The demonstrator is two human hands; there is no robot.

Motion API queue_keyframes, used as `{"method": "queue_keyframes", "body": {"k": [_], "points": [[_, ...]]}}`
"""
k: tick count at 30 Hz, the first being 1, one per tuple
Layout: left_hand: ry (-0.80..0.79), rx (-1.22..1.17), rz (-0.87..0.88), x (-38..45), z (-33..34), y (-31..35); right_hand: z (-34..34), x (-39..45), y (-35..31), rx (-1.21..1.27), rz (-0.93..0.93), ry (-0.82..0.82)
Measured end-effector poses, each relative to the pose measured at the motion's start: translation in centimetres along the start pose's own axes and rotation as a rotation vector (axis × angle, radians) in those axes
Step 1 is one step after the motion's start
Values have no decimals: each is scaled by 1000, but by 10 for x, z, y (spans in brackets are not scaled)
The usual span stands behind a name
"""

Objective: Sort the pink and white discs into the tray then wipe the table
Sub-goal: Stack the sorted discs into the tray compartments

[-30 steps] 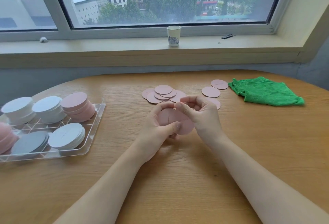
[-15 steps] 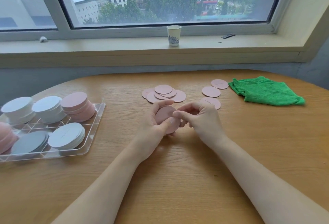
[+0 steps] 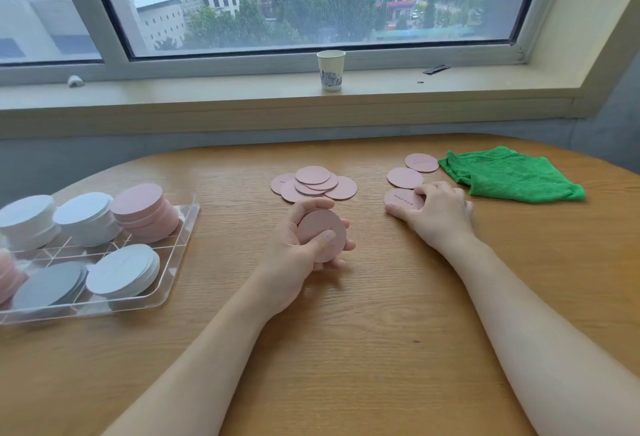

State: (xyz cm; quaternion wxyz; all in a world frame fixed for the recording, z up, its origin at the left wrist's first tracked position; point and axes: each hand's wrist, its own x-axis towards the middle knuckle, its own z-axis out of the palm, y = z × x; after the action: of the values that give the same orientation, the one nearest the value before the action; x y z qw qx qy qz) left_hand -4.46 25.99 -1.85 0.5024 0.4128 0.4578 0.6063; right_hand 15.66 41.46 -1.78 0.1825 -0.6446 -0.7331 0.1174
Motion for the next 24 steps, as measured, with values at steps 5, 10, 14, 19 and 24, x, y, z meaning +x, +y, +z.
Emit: {"method": "queue_keyframes", "body": {"k": [5, 10, 14, 19, 24], "points": [[18, 9, 4, 2, 0, 0, -3, -5, -1, 302, -23, -24], [66, -7, 27, 3, 1, -1, -2, -22, -9, 702, -167, -7], [95, -23, 40, 1, 2, 0, -4, -38, -27, 994, -229, -43], [99, -1, 58, -1, 4, 3, -2, -63, -49, 1123, -295, -123], [30, -58, 37, -1, 5, 4, 8, -76, -63, 999, -369, -82]]}}
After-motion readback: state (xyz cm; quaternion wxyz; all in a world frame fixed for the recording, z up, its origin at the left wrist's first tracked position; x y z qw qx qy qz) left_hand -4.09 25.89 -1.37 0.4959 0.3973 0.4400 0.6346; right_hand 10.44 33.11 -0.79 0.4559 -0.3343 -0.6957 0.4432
